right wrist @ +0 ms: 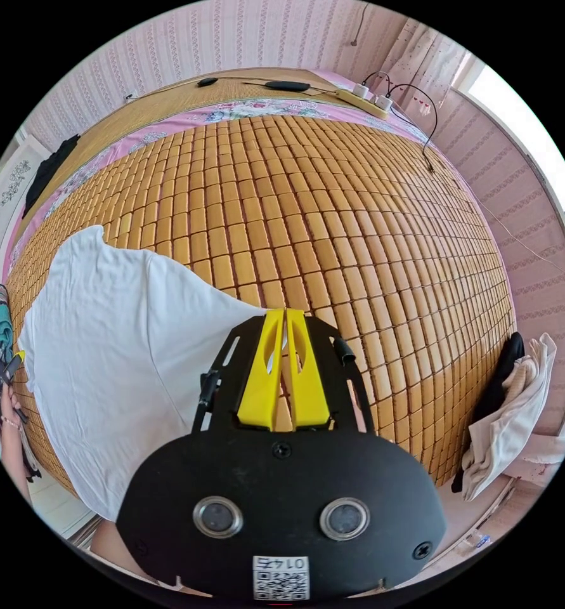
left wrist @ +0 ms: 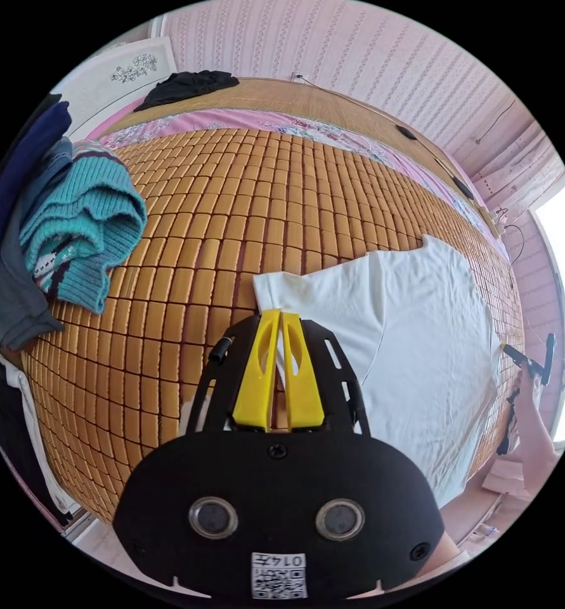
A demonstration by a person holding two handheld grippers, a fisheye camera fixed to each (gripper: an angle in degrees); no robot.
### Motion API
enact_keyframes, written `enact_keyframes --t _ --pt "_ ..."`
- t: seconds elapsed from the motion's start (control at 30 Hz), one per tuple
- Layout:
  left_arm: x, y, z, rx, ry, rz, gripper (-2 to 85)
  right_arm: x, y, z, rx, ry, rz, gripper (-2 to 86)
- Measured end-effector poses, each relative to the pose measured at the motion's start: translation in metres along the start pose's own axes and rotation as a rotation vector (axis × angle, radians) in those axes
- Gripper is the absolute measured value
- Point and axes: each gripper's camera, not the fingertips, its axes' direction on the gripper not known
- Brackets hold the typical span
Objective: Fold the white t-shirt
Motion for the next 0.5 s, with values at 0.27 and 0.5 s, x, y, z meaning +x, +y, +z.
enact_keyframes --t 0.27,0.5 --pt "-0.021 0.034 -0.039 0.075 0.072 -0.027 4.0 -0.059 0.027 -0.058 0.079 0.106 -0.126 3.7" --pt "-0.029 0.08 -0.03 0.02 0.205 -0.097 4.9 -0.259 0.059 -0.078 0.044 -0.365 -0.619 5.6"
